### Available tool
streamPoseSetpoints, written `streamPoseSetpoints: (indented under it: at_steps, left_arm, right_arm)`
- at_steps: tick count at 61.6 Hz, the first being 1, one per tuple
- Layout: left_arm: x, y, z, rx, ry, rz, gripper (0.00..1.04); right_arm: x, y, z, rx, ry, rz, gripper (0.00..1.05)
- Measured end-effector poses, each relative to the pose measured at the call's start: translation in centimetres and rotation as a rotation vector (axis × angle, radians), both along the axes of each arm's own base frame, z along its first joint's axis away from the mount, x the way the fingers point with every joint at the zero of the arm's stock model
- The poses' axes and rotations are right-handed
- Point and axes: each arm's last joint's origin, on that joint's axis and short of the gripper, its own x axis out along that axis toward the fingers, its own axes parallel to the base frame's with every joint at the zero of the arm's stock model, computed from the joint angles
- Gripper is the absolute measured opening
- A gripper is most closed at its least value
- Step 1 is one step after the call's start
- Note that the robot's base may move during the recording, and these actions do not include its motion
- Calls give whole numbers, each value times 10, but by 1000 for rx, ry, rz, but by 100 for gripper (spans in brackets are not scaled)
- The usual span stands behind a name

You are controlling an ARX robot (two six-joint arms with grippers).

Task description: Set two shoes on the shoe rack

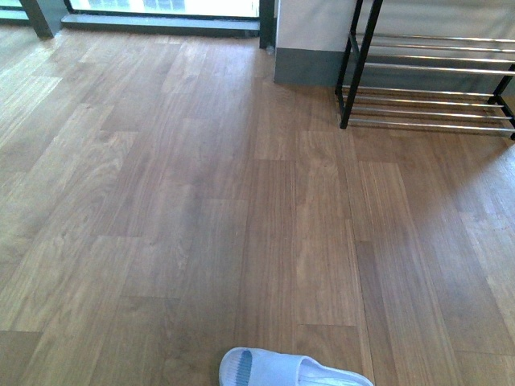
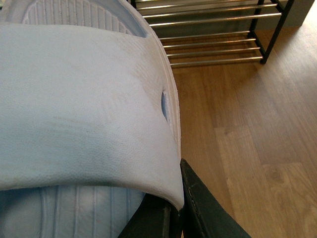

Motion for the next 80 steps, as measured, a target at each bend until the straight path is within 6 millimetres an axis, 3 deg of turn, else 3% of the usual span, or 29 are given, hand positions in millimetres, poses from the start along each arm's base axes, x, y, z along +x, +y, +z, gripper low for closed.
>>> streamPoseSetpoints:
  at_steps: [57,60,66,70,80]
  left_arm:
    - [0,0,0,0,0,-2,95]
    - [0,0,0,-41,101,67,95]
    - [5,0,-7,-118,494,243,95]
    - [14,1,-28,-139,669,322,95]
    - [39,5,-78,-190,846,359,95]
  right_arm:
    - [-1,-1,0,2,2,-9,1]
    - [-1,-1,0,2,2,-9,1]
    - [-1,-1,0,1,2,-11,1]
    - [-1,-1,0,2,1,-6,1]
    - [-1,-1,0,2,2,-7,1]
